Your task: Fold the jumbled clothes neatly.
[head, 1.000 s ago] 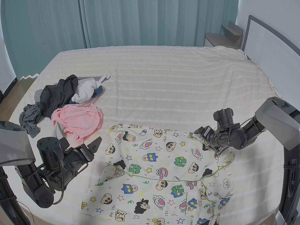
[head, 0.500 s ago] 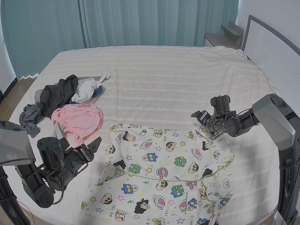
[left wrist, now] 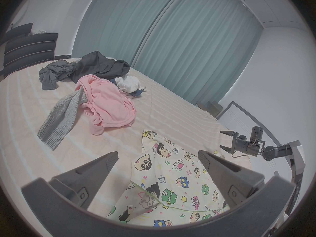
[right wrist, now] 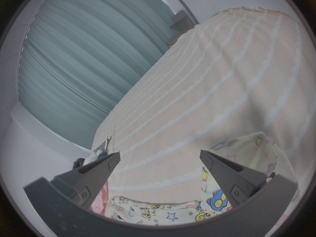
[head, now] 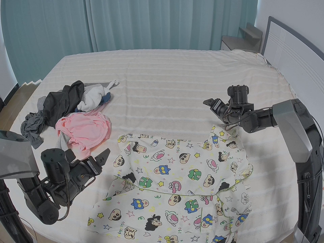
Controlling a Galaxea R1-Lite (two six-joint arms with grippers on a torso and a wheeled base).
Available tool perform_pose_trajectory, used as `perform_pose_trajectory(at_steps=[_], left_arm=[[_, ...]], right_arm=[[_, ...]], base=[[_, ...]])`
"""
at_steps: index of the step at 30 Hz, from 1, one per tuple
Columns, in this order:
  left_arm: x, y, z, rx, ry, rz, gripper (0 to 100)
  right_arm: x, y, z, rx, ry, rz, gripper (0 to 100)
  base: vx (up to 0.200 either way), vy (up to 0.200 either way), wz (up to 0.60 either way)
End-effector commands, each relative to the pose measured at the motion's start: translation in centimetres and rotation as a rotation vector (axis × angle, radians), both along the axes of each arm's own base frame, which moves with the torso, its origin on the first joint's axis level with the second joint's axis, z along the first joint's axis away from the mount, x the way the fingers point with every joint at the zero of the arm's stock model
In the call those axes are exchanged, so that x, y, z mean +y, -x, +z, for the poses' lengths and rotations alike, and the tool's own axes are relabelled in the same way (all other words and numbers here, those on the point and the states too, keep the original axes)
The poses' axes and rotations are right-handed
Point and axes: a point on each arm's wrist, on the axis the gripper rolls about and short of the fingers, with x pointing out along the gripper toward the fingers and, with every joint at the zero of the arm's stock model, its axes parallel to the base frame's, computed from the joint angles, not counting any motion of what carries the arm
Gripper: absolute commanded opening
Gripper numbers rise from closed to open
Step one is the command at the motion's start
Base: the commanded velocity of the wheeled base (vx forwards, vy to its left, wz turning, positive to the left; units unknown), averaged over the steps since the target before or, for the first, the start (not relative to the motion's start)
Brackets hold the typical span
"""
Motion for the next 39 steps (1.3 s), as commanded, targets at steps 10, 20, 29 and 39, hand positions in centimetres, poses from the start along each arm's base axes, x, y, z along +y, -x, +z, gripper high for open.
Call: perform_pose_trajectory(at_steps=[10, 20, 29, 39], left_arm=[[-0.1, -0.3, -0.5, 0.008, -0.001, 0.000, 100], [0.0, 0.2, -0.6, 0.019, 0.000, -0.011, 100], [1.1, 3.9, -1.7, 0.140, -0.093, -0.213, 100], [2.5, 4.5, -4.5, 0.364, -0.251, -0.228, 100]], right_arm=[[1.0, -0.5, -1.0, -0.072, 0.089, 0.045, 100], [-2.4, 6.0, 1.3, 0.045, 0.117, 0.030, 100], [-4.7, 15.9, 2.2, 0.002, 0.158, 0.064, 100], [-6.8, 23.2, 2.0, -0.015, 0.152, 0.090, 100]], base=[[0.000, 0.000, 0.00], [0.000, 0.000, 0.00], [0.000, 0.000, 0.00], [0.000, 0.000, 0.00]])
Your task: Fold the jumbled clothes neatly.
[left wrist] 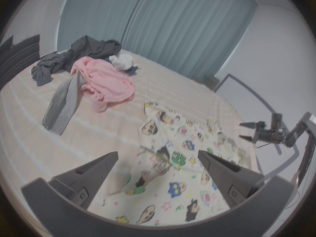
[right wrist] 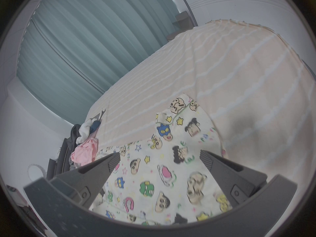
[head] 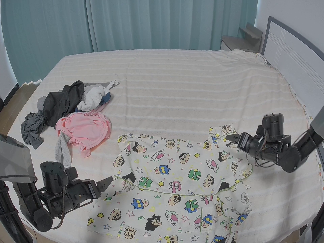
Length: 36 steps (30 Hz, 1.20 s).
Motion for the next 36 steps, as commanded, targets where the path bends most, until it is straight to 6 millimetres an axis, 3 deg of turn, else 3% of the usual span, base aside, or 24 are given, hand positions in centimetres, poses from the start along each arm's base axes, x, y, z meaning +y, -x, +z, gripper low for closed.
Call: perform_pose_trajectory(at_steps=[1, 9, 18, 25, 33, 34, 36], left_arm=[[1.3, 1.5, -2.4, 0.189, -0.135, -0.055, 100], [1.4, 1.7, -4.5, 0.312, -0.108, -0.134, 100], [1.7, 0.9, -6.8, 0.409, -0.067, -0.094, 100], [1.2, -0.2, -7.1, 0.375, -0.040, -0.090, 100], [0.3, -0.1, -7.3, 0.374, -0.046, -0.125, 100], [0.2, -0.2, -7.3, 0.372, -0.046, -0.127, 0], [0.1, -0.2, -7.2, 0.365, -0.047, -0.132, 0]], right_arm=[[-1.9, 6.7, 3.2, -0.112, -0.028, 0.033, 100], [-2.2, 8.4, 2.5, -0.098, -0.032, 0.043, 100], [-2.4, 9.4, 1.9, -0.126, -0.063, 0.079, 100], [-2.4, 9.4, 1.9, -0.126, -0.066, 0.080, 100], [-2.4, 9.4, 1.8, -0.124, -0.069, 0.083, 100], [-2.4, 9.4, 1.8, -0.124, -0.069, 0.083, 100], [-2.4, 9.4, 1.8, -0.120, -0.070, 0.082, 100]], base=[[0.000, 0.000, 0.00], [0.000, 0.000, 0.00], [0.000, 0.000, 0.00], [0.000, 0.000, 0.00], [0.000, 0.000, 0.00], [0.000, 0.000, 0.00], [0.000, 0.000, 0.00]])
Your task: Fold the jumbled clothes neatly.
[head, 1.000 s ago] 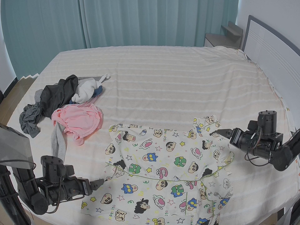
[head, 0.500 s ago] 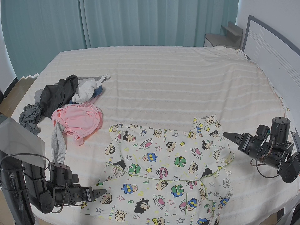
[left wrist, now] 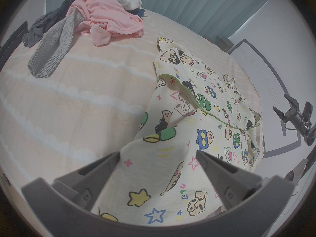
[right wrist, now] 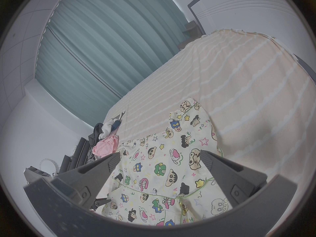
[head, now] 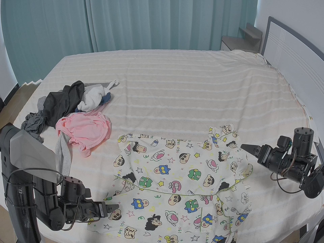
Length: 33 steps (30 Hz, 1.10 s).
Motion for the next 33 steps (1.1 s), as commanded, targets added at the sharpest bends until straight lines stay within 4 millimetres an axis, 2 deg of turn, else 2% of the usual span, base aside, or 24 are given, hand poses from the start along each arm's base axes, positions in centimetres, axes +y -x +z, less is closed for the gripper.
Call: perform_pose_trajectory(at_steps=[1, 9, 17, 18, 26, 27, 30, 33], left_arm=[[-0.3, 0.0, -0.1, -0.009, -0.001, -0.012, 0], [-0.4, 0.2, 0.8, -0.089, 0.004, -0.007, 0], [-2.7, 1.3, 2.4, -0.183, 0.033, -0.111, 0], [-4.0, 1.7, 2.8, -0.205, 0.044, -0.169, 0], [-7.6, 2.8, 2.3, -0.228, 0.023, -0.293, 0], [-8.3, 3.4, 2.1, -0.218, 0.025, -0.331, 0], [-9.1, 4.1, 1.9, -0.205, 0.026, -0.372, 0], [-9.7, 4.8, 0.8, -0.169, 0.000, -0.412, 0]], right_arm=[[0.0, 0.0, -0.2, 0.009, 0.000, 0.000, 100], [0.0, 0.1, -0.3, 0.013, 0.001, 0.000, 100], [0.0, 0.1, -0.3, 0.011, 0.002, 0.002, 100], [0.0, 0.1, -0.3, 0.011, 0.002, 0.002, 100], [0.0, 0.1, -0.3, 0.013, 0.003, 0.001, 100], [0.0, 0.1, -0.3, 0.013, 0.003, 0.000, 100], [0.0, 0.1, -0.3, 0.014, 0.004, 0.000, 100], [0.0, 0.0, -0.4, 0.017, 0.004, 0.000, 100]], base=[[0.000, 0.000, 0.00], [0.000, 0.000, 0.00], [0.000, 0.000, 0.00], [0.000, 0.000, 0.00], [0.000, 0.000, 0.00], [0.000, 0.000, 0.00], [0.000, 0.000, 0.00], [0.000, 0.000, 0.00]])
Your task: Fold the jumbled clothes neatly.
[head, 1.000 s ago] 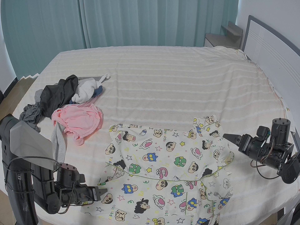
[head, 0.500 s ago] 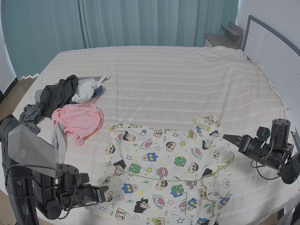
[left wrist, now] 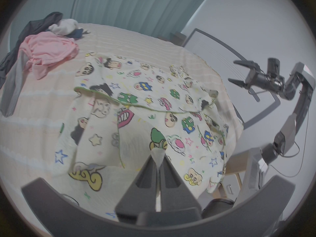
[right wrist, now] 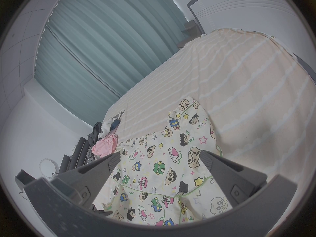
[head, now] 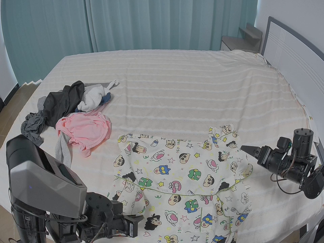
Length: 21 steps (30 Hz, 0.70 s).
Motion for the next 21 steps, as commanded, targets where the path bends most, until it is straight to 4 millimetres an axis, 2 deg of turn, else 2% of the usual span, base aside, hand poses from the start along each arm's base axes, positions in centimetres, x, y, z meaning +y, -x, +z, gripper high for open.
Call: perform_pose_trajectory(at_steps=[1, 6, 7, 15, 21], left_arm=[[-1.0, 0.8, -1.4, 0.026, -0.036, -0.052, 0], [-0.7, 1.0, -1.9, 0.050, -0.061, -0.044, 0], [-0.5, 1.2, -1.9, 0.060, -0.068, -0.045, 100], [-0.1, 1.8, -1.8, 0.081, -0.075, -0.050, 100], [-0.3, 1.5, -0.8, 0.040, -0.038, -0.039, 100]], right_arm=[[0.1, -0.1, -0.2, 0.008, 0.001, 0.003, 100], [0.1, -0.1, -0.3, 0.013, 0.002, 0.003, 100], [0.1, -0.1, -0.3, 0.014, 0.002, 0.005, 100], [0.0, 0.0, -0.9, 0.039, 0.006, 0.003, 100], [0.0, 0.0, -0.9, 0.040, 0.007, 0.003, 100]], base=[[0.000, 0.000, 0.00], [0.000, 0.000, 0.00], [0.000, 0.000, 0.00], [0.000, 0.000, 0.00], [0.000, 0.000, 0.00]])
